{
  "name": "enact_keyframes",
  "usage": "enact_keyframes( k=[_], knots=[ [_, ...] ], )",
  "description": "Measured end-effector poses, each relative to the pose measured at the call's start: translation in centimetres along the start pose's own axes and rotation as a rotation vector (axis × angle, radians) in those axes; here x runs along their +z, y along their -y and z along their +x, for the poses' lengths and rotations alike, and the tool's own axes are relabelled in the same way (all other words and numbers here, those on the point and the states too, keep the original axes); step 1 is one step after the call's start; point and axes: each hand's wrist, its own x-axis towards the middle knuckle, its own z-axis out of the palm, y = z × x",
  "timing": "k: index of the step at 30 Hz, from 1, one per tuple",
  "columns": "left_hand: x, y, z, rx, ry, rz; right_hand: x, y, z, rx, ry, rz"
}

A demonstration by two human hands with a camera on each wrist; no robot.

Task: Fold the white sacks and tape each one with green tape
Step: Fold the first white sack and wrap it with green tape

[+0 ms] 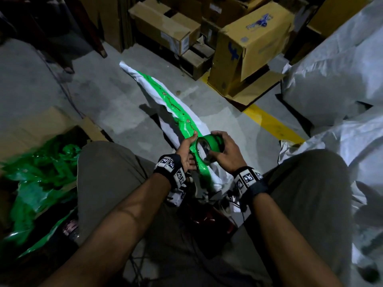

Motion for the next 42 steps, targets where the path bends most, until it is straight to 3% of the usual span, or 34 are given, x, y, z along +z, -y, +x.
enact_keyframes(
  k=[4, 9, 12, 16, 18, 21, 25, 30, 32, 39, 42],
  knots=[
    [1.1, -0.1, -0.4, 0.026, -0.028, 0.010, -0.2, -0.5, -0.6, -0.031, 0.030, -0.020],
    [0.8, -0.1, 1.5, 0.263, -0.270, 0.130, 0.4, -1.2, -1.3, -0.061, 0.046, -0.159],
    [0.3, -0.5, 2.6, 0.314, -0.300, 0.260, 0.2, -0.9, -0.7, -0.081, 0.058, -0.159],
    [0.0, -2.5, 2.0, 0.374, -0.351, 0.264, -2.1, -0.1, -0.9, -0.036, 0.059, -0.098],
    [-0.5, -3.8, 2.1, 0.364, -0.301, 0.251, -3.6, 0.3, -1.5, 0.033, 0.144, -0.177],
    [-1.5, -4.7, 2.0, 0.333, -0.322, 0.117, -4.3, 0.9, -2.2, 0.128, 0.381, -0.431],
    [-1.0, -3.6, 1.5, 0.343, -0.243, -0.139, -3.5, 1.2, -3.2, 0.111, 0.455, -0.532],
    [0.1, -0.6, 1.3, 0.208, 0.148, -0.212, -3.0, 1.1, -3.6, 0.175, 0.407, -0.465],
    [1.8, 0.5, -0.3, 0.275, 0.222, -0.182, -3.4, 1.4, -3.6, 0.203, 0.406, -0.459],
    [4.8, 3.2, -0.2, 0.321, -0.091, -0.022, -4.0, 1.6, -3.9, 0.206, 0.367, -0.463],
    [4.4, 2.6, -0.3, 0.352, -0.202, 0.000, -3.4, 1.2, -4.3, 0.188, 0.265, -0.379]
  ],
)
